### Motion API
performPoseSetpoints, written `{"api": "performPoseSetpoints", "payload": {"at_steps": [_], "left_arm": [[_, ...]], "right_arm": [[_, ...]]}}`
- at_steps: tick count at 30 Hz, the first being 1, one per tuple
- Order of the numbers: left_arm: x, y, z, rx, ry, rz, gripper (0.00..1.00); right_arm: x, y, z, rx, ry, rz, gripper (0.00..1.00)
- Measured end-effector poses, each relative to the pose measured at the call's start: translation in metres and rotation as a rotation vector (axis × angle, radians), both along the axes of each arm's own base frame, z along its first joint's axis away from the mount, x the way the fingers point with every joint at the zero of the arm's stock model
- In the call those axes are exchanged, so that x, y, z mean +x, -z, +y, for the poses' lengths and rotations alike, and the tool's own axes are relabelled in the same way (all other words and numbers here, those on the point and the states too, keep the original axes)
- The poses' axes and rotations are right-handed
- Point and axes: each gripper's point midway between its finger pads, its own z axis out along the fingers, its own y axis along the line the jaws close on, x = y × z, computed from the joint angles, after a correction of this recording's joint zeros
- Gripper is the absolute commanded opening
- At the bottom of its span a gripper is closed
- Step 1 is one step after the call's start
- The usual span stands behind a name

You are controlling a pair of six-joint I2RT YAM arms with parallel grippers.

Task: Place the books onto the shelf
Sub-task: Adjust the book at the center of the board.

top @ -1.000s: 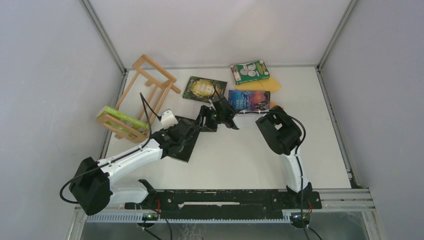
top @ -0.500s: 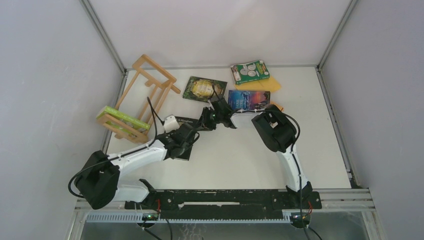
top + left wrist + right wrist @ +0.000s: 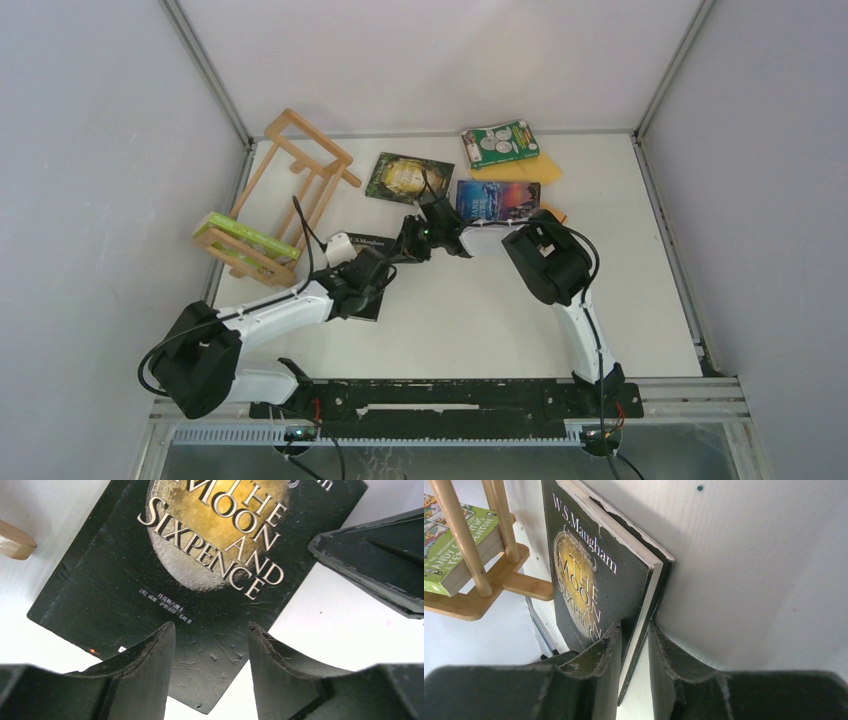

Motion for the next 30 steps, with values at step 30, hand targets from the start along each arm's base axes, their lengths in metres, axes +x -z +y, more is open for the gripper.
{"api": "performPoseSetpoints", "payload": {"at_steps": [30], "left_arm": [[0.010,0.009,0.010,-0.003,-0.006,-0.011,0.59]], "right_arm": [[-0.001,-0.014,0.015,0.012,-0.008,0.025,0.35]]}}
